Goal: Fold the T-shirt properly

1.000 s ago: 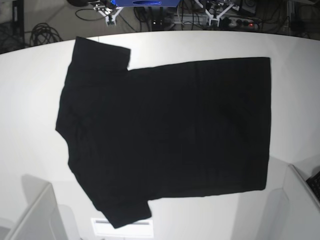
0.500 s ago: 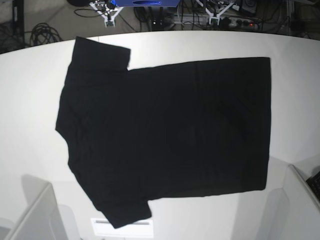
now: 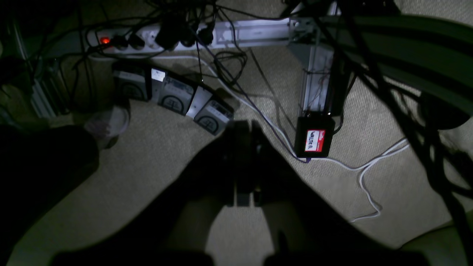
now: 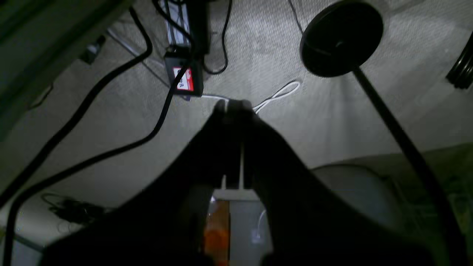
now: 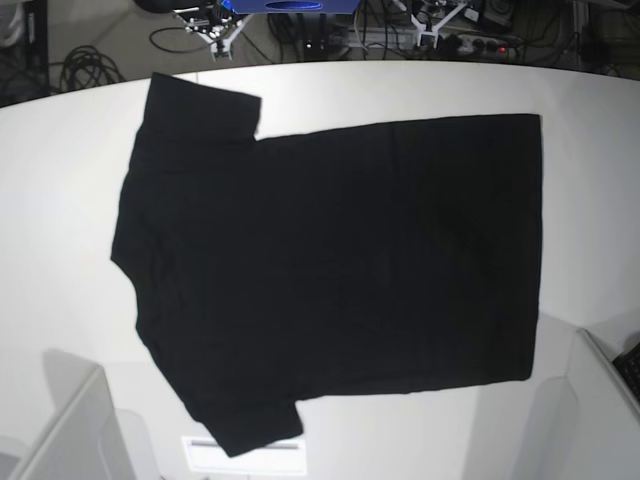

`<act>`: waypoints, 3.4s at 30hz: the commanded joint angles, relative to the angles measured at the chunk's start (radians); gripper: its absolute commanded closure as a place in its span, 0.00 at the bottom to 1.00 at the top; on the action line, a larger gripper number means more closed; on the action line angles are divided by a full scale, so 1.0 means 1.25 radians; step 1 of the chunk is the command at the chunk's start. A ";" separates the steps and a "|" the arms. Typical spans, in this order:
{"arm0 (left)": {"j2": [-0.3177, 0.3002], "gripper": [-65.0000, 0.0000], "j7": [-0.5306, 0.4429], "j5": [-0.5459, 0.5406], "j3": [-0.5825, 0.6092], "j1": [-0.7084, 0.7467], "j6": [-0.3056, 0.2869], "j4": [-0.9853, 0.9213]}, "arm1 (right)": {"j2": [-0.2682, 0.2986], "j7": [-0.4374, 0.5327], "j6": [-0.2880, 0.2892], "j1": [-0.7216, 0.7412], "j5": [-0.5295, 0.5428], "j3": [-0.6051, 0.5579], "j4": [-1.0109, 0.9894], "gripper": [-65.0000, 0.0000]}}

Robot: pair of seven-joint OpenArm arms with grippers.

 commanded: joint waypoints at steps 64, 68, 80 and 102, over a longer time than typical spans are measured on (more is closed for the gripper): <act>-0.111 0.94 -0.481 -0.262 -0.286 0.752 0.002 1.130 | -0.037 -0.229 -0.005 -0.533 0.132 0.360 1.465 1.00; -0.116 0.54 -0.481 -0.315 -0.288 0.752 0.002 1.154 | -0.043 -0.300 -0.003 -0.473 0.169 0.355 1.462 0.75; -0.174 0.35 -0.320 -0.503 -0.288 0.717 -0.139 1.193 | -0.025 -0.599 0.169 -0.310 0.515 0.536 1.418 0.48; -0.115 0.36 0.172 -0.659 -0.568 0.536 -0.330 1.193 | -0.009 -0.622 0.286 -0.273 0.515 0.464 1.199 0.69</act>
